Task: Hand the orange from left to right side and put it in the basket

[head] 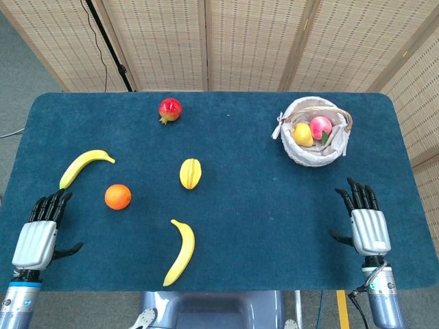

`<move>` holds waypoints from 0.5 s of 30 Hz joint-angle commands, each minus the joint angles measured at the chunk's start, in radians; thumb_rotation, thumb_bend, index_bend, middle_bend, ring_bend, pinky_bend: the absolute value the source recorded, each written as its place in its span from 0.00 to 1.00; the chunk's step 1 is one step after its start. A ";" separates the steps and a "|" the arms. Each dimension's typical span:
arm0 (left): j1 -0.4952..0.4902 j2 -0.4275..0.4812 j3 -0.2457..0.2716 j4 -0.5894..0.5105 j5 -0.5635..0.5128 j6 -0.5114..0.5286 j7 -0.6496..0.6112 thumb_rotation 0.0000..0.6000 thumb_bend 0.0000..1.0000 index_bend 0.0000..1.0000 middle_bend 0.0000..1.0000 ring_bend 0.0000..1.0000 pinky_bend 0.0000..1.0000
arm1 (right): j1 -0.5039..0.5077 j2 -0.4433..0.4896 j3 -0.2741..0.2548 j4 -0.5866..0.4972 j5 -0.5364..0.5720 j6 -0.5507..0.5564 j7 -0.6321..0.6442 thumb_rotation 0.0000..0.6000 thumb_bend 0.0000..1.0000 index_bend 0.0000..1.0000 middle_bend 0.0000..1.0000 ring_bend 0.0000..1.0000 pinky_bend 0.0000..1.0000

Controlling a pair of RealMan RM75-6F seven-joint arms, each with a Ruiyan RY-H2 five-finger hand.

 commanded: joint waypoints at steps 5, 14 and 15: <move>0.005 -0.004 -0.007 0.006 0.005 -0.007 0.014 1.00 0.00 0.02 0.00 0.00 0.00 | -0.003 0.003 -0.002 -0.005 -0.009 0.007 0.005 1.00 0.00 0.16 0.02 0.00 0.00; 0.013 -0.017 -0.021 0.022 0.003 -0.014 0.016 1.00 0.00 0.02 0.00 0.00 0.00 | -0.010 0.013 0.004 -0.012 -0.009 0.021 0.021 1.00 0.00 0.16 0.02 0.00 0.00; 0.012 -0.021 -0.022 0.027 0.002 -0.017 0.021 1.00 0.00 0.02 0.00 0.00 0.00 | -0.011 0.014 0.003 -0.011 -0.007 0.020 0.020 1.00 0.00 0.16 0.02 0.00 0.00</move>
